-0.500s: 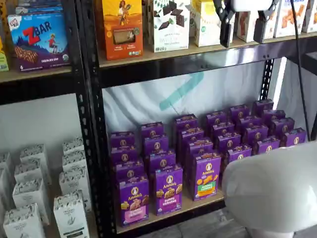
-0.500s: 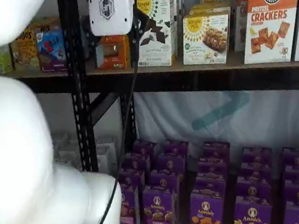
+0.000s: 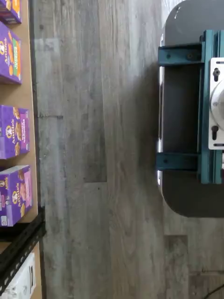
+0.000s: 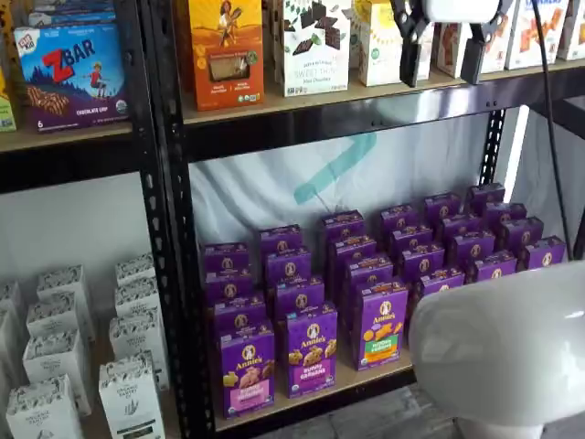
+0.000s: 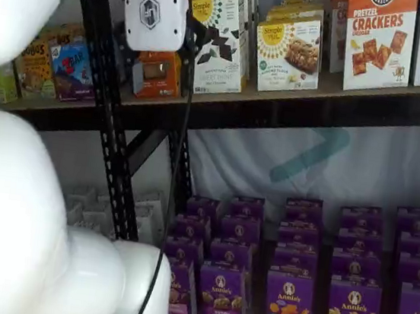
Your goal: Pick up the purple box with a pink patch in the middle, on the bottom shelf, the first box from the left
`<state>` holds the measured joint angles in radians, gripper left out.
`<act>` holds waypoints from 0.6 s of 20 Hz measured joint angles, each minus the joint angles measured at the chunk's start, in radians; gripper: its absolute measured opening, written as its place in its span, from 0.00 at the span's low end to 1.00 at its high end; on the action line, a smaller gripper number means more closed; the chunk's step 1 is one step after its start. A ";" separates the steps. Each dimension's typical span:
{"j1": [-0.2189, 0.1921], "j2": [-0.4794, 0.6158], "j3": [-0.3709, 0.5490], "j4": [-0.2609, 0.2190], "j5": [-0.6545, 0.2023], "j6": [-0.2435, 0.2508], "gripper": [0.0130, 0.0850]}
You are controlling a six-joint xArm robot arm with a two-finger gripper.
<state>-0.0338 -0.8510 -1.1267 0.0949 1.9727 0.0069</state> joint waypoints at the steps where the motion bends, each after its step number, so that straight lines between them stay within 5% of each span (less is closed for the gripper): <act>1: 0.011 0.000 0.006 -0.010 -0.004 0.006 1.00; 12: 0.065 -0.012 0.147 -0.023 -0.111 0.050 1.00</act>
<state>0.0313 -0.8631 -0.9800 0.0720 1.8619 0.0574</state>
